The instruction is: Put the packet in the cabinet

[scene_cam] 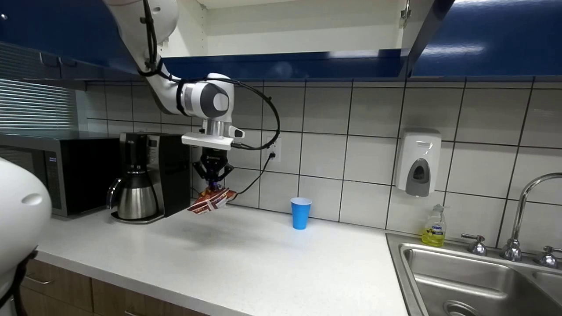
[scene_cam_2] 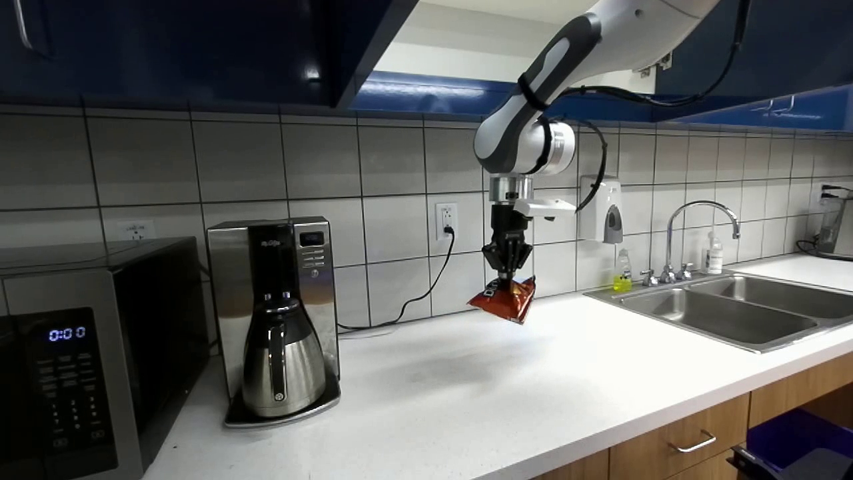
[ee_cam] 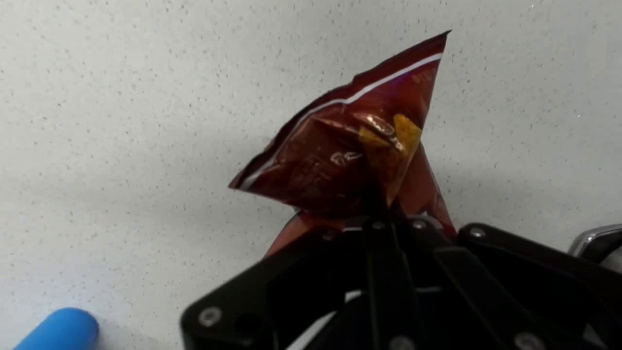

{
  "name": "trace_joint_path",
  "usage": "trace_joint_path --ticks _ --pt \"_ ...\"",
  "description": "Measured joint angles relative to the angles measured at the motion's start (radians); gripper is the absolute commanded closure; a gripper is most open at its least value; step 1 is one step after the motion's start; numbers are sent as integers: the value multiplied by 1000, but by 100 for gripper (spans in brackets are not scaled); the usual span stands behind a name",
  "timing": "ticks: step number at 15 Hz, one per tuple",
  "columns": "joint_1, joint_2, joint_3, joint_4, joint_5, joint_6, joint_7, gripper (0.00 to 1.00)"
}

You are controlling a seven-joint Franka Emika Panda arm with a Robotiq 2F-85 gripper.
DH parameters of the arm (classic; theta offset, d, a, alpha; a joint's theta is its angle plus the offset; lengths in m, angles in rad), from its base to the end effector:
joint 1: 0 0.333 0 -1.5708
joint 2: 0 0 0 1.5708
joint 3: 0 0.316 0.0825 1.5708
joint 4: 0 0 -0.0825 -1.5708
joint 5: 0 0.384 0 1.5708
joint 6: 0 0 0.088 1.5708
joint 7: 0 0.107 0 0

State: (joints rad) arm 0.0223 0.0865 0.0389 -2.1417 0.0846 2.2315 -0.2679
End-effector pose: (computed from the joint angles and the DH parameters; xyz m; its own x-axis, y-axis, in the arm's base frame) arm 0.5511 0.0362 0.3648 0.9618 0.2729 0.0200 0.2736 -0.9595 -0.0674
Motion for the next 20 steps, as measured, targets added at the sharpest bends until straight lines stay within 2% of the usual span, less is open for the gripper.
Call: trace_joint_path --ticks 5,9,15,20 --pt "-8 -194 -36 -143 12 -109 -65 100" --pt "-8 -336 -71 -205 12 -187 -105 100" --pt "5 -563 -96 -199 24 -287 -113 100" --pt "40 -671 -120 -117 90 -315 -113 100"
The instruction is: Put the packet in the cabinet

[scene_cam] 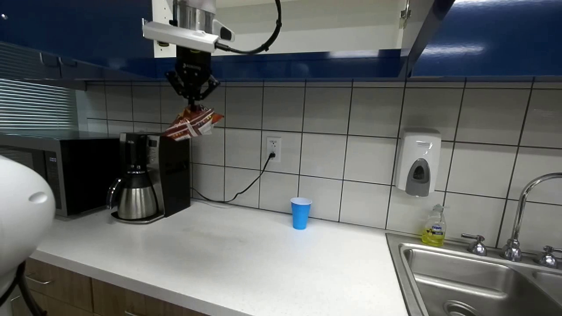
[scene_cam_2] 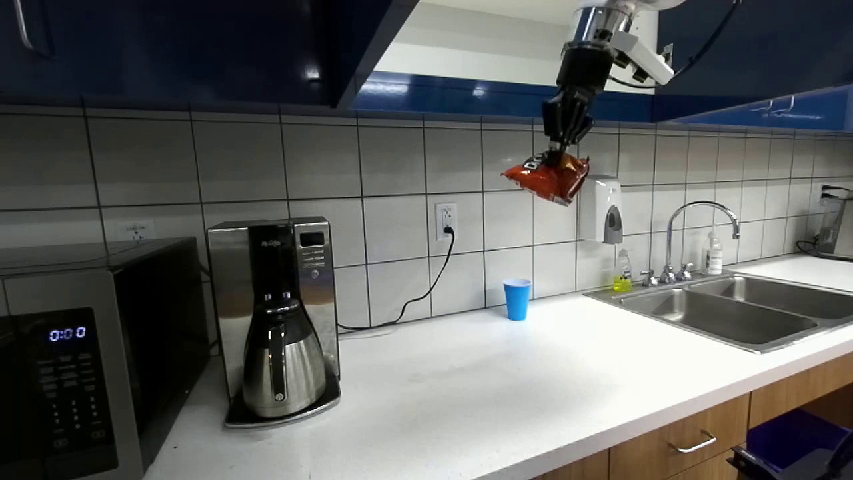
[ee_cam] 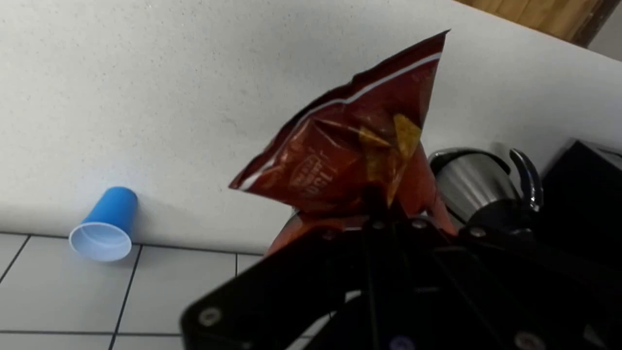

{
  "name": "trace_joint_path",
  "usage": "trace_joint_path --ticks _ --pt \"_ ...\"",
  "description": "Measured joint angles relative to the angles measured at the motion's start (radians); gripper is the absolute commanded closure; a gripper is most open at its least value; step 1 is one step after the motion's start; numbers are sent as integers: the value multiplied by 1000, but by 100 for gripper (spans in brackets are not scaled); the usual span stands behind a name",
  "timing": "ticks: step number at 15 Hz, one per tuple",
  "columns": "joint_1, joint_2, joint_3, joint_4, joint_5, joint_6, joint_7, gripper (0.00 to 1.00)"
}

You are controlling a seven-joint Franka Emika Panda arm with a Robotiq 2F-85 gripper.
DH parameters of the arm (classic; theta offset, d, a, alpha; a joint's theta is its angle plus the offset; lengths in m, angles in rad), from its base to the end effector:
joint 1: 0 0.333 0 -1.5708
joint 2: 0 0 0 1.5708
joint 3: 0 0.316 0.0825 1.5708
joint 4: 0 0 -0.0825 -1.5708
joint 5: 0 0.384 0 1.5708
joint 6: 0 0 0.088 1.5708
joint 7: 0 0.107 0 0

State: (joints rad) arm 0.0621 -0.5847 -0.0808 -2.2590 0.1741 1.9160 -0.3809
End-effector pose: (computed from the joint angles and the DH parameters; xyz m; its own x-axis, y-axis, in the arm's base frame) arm 0.3964 -0.0018 0.6023 0.9095 0.2941 0.2938 0.3391 -0.9337 -0.1150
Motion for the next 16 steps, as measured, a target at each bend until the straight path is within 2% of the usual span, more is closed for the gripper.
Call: trace_joint_path --ticks 7,16 --pt "46 -1 -14 167 101 49 1 100" --pt "72 94 -14 343 164 172 21 100"
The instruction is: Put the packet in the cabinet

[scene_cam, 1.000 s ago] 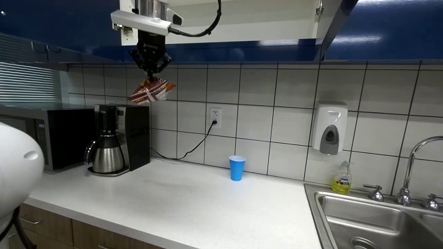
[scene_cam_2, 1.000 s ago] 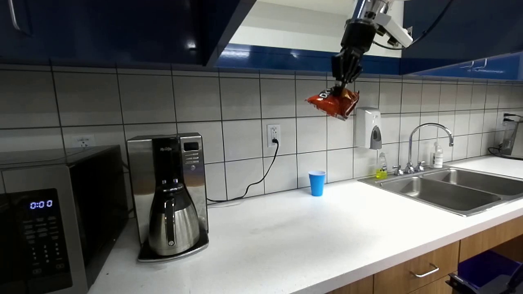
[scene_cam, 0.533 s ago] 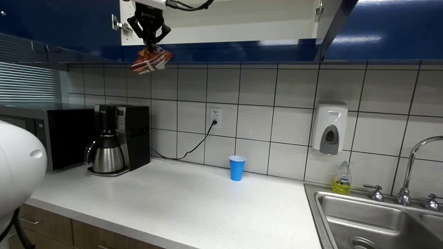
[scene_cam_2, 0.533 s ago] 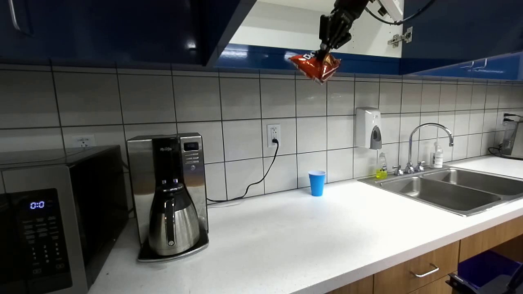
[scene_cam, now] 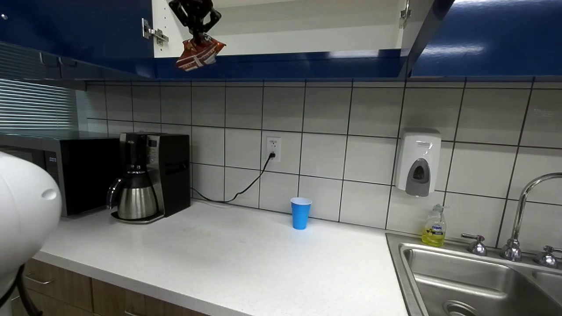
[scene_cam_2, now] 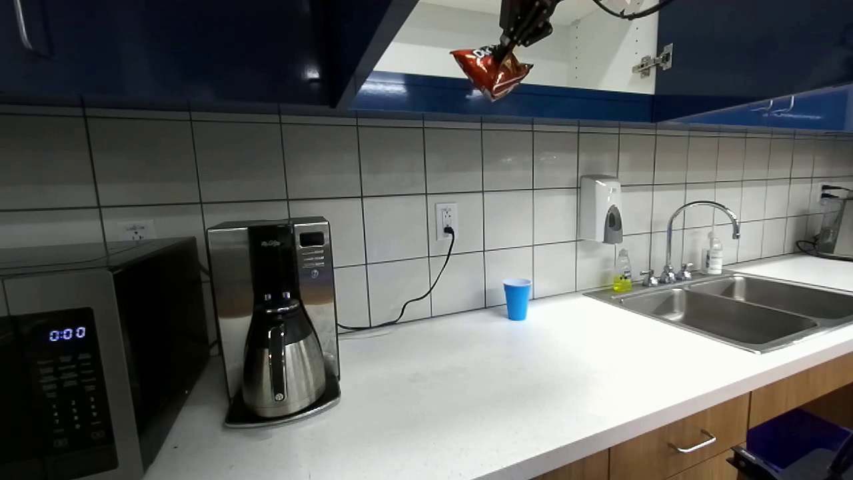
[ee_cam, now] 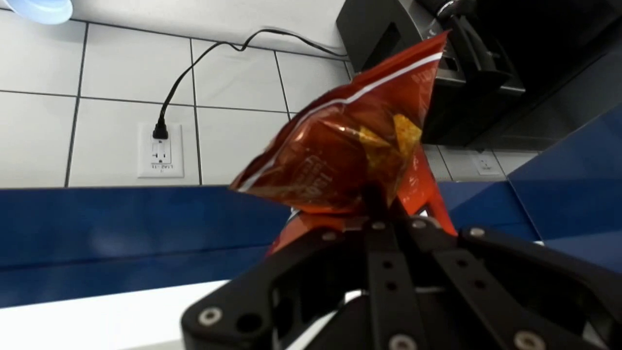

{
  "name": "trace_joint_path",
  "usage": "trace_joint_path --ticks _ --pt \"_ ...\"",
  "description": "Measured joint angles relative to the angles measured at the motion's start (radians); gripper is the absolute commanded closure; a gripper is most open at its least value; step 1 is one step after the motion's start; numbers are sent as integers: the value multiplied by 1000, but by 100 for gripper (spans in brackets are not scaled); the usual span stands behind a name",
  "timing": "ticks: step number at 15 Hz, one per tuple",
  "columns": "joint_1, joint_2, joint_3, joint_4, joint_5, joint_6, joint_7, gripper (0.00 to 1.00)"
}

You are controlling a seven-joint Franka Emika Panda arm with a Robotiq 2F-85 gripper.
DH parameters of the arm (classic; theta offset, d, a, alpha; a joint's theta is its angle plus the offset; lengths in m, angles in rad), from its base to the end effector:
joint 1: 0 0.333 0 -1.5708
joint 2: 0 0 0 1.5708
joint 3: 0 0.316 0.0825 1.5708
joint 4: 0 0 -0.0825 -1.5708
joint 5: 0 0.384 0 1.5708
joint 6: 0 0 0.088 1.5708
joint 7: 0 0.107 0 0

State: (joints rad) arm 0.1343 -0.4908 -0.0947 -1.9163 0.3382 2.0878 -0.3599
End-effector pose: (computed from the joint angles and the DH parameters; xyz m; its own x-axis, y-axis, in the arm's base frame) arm 0.4270 0.0191 0.7598 0.7177 0.1856 0.6712 0.3709 -0.9176 -0.1429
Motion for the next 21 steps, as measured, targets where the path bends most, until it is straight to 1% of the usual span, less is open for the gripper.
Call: trace_joint_path --ticks 8,15,21 --pt "-3 103 -3 127 14 116 79 100" --pt "-6 185 -3 249 14 149 131 100" --pt "-25 317 -4 361 14 184 162 100"
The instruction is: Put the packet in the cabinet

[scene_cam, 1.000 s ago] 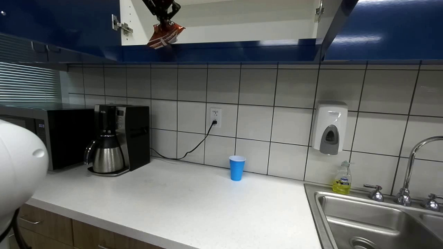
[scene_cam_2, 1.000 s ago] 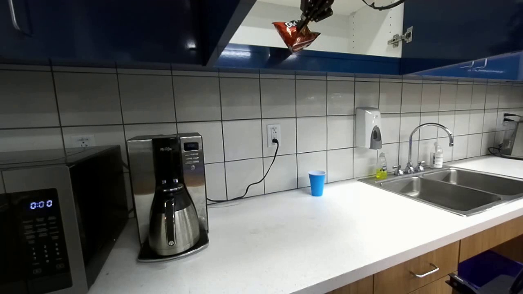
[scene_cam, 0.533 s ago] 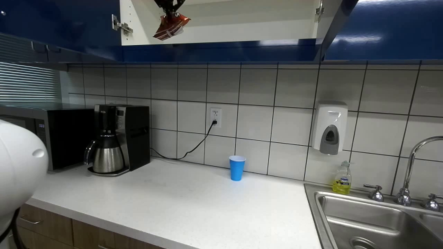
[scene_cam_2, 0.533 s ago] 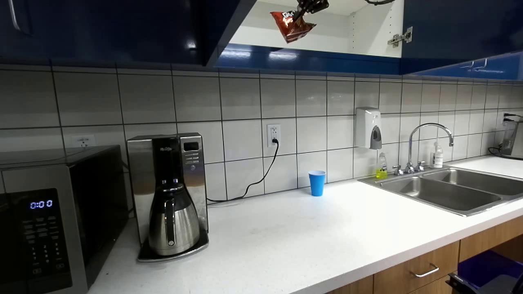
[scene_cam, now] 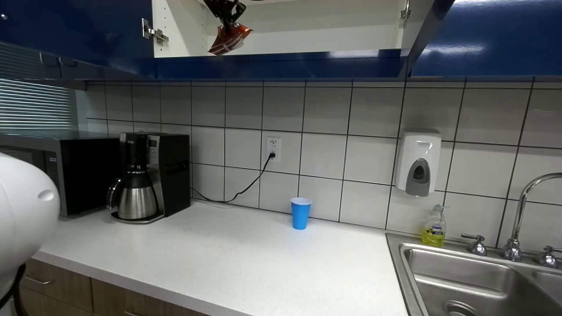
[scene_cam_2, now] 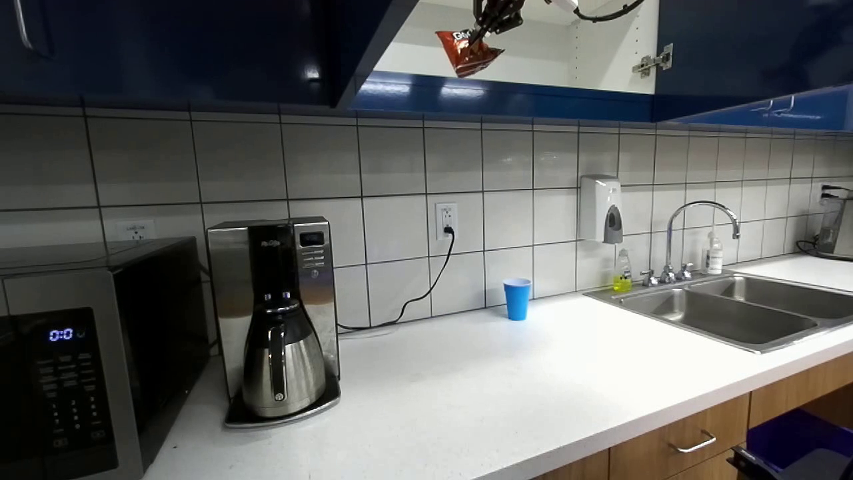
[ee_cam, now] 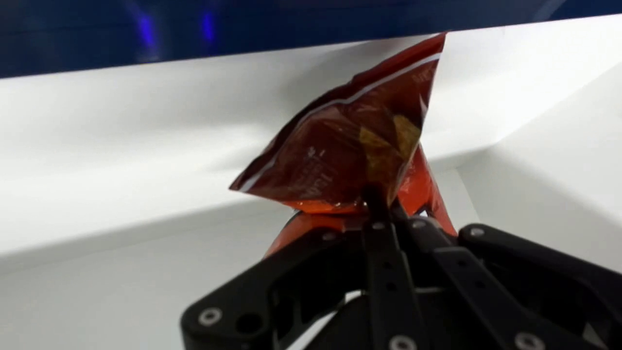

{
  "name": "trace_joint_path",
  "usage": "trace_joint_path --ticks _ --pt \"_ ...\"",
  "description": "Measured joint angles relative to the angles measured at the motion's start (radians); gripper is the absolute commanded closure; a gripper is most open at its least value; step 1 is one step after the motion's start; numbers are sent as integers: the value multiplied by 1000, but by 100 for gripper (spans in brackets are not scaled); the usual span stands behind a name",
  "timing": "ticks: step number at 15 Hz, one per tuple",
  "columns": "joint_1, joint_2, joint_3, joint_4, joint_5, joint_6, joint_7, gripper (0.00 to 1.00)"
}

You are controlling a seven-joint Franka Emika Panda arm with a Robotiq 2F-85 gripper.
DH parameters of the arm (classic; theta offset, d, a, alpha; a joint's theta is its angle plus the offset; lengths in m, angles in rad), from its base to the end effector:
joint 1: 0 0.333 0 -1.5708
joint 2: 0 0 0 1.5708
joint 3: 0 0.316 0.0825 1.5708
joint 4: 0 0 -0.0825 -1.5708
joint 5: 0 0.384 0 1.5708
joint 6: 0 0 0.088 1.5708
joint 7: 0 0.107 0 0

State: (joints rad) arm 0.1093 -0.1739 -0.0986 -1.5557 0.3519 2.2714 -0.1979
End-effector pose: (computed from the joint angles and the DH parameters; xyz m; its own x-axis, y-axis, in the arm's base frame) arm 0.5268 0.0069 0.8138 0.6132 -0.0393 0.7890 0.2003 -0.9584 -0.2034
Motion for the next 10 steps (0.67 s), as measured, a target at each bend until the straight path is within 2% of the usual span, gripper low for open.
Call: trace_joint_path --ticks 8,9,10 --pt "-18 165 1 155 0 10 41 100" --pt "-18 178 1 170 -1 10 44 74" --pt "-18 189 1 182 -1 10 47 72"
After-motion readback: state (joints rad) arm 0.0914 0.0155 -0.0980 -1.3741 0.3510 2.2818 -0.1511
